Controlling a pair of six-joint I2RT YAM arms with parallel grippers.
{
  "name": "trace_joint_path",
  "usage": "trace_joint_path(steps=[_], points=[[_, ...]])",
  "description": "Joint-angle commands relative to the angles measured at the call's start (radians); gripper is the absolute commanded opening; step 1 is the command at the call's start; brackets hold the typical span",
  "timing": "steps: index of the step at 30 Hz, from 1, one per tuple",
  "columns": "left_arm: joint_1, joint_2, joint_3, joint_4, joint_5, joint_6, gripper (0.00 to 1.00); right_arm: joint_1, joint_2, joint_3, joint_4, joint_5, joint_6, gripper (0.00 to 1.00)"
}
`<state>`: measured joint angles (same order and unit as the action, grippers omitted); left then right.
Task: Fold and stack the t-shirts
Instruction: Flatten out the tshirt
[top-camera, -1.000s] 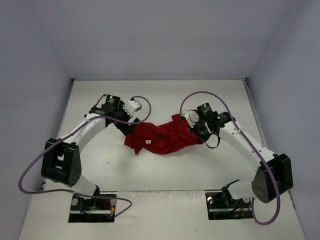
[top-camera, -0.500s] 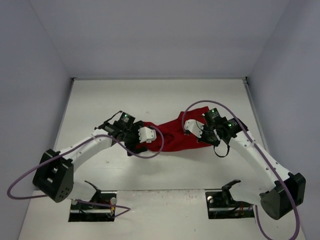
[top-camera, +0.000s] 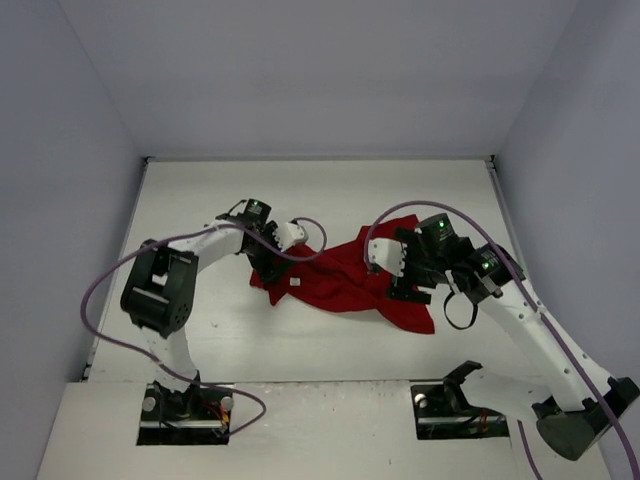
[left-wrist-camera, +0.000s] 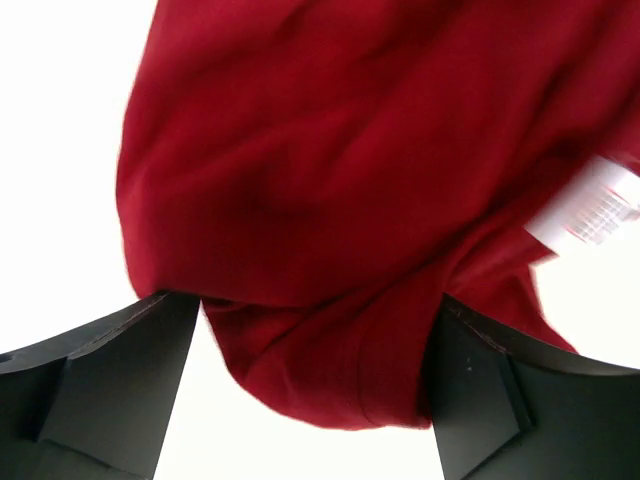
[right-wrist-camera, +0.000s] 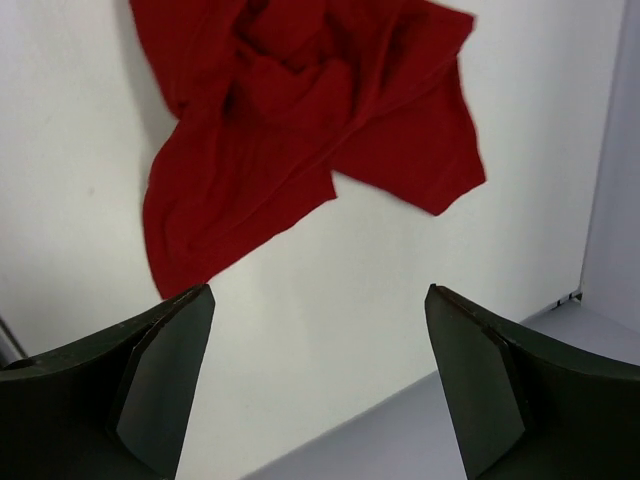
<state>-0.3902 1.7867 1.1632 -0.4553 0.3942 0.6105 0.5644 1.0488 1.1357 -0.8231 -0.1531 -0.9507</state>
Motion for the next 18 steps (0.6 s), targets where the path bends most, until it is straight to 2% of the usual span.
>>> trace_joint_path(steps=[1, 5, 10, 12, 15, 18], points=[[0.145, 0.132, 0.171, -0.009, -0.084, 0.051, 0.8, -0.016, 0.06, 0.054, 0.167, -0.007, 0.159, 0.84], [0.267, 0.265, 0.349, -0.016, -0.155, 0.119, 0.79, -0.078, 0.14, 0.07, 0.217, -0.057, 0.255, 0.83], [0.337, 0.409, 0.583, -0.028, -0.216, 0.161, 0.79, -0.166, 0.222, 0.108, 0.243, -0.12, 0.308, 0.82], [0.362, 0.457, 0.664, 0.008, -0.251, 0.134, 0.81, -0.181, 0.251, 0.114, 0.263, -0.121, 0.338, 0.82], [0.38, 0.49, 0.775, 0.075, -0.279, 0.057, 0.91, -0.202, 0.295, 0.095, 0.33, -0.131, 0.363, 0.81], [0.412, 0.449, 0.853, 0.09, -0.155, -0.081, 0.96, -0.222, 0.371, 0.082, 0.401, -0.152, 0.4, 0.75]])
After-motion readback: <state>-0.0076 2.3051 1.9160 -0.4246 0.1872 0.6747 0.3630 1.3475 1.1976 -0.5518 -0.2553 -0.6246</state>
